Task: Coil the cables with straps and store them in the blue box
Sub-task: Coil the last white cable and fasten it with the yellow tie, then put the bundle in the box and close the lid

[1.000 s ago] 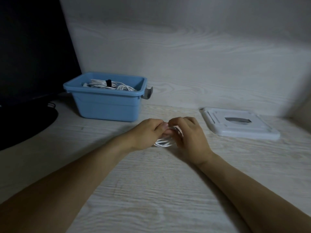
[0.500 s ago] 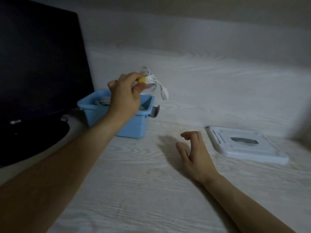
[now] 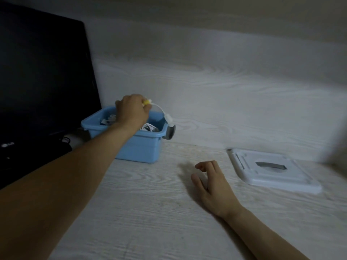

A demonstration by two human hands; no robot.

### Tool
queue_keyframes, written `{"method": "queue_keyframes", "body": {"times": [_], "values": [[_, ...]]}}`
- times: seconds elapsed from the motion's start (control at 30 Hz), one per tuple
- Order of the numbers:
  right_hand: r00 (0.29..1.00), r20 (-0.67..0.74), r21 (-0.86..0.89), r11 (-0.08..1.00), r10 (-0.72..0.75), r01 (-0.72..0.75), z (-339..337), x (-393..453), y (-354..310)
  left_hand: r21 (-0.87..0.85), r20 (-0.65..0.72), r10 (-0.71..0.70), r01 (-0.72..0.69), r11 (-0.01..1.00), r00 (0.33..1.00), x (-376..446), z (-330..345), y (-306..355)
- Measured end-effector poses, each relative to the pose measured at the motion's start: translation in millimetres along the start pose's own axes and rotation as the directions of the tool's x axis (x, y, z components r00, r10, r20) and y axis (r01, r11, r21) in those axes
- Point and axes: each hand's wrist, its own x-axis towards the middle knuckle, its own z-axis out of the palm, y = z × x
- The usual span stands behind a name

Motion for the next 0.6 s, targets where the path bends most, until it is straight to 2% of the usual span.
{"method": "queue_keyframes", "body": {"times": [0.1, 0.17, 0.23, 0.3, 0.37, 0.43, 0.5, 0.57, 0.6], "values": [[1.0, 0.009, 0.002, 1.0, 0.011, -0.011, 0, 0, 1, 0.005, -0.286, 0.009, -0.008, 1.0, 0.958, 9, -8, -3], [1.0, 0.017, -0.002, 1.0, 0.017, -0.017, 1, 0, 2, 0.056, -0.32, -0.026, 0.047, 0.997, 0.947, 16, -14, -6], [1.0, 0.016, 0.0, 1.0, 0.02, -0.02, 1, 0, 3, 0.055, -0.202, -0.045, 0.057, 0.997, 0.978, 20, -14, -6], [0.999, 0.019, 0.0, 1.0, 0.027, -0.027, 1, 1, 2, 0.047, 0.042, -0.034, 0.032, 0.998, 0.999, 15, -8, -4], [0.999, 0.028, -0.009, 0.999, 0.032, -0.032, 1, 0, 2, 0.035, 0.324, -0.013, 0.002, 0.999, 0.946, 5, 2, 0], [0.999, 0.029, -0.006, 0.999, 0.038, -0.038, 1, 0, 0, -0.026, 0.457, 0.041, -0.032, 0.999, 0.888, -3, 9, 5], [0.998, 0.031, 0.003, 0.999, 0.046, -0.046, 0, 0, 0, -0.148, 0.4, 0.103, -0.047, 0.988, 0.911, -4, 11, 6], [0.999, 0.027, 0.011, 0.999, 0.044, -0.045, 1, -1, 0, -0.261, 0.248, 0.146, -0.079, 0.962, 0.958, -2, 11, 1], [0.999, 0.01, 0.009, 0.999, 0.047, -0.047, 1, 0, 0, -0.264, 0.181, 0.168, -0.117, 0.957, 0.969, -4, 7, -2]]}}
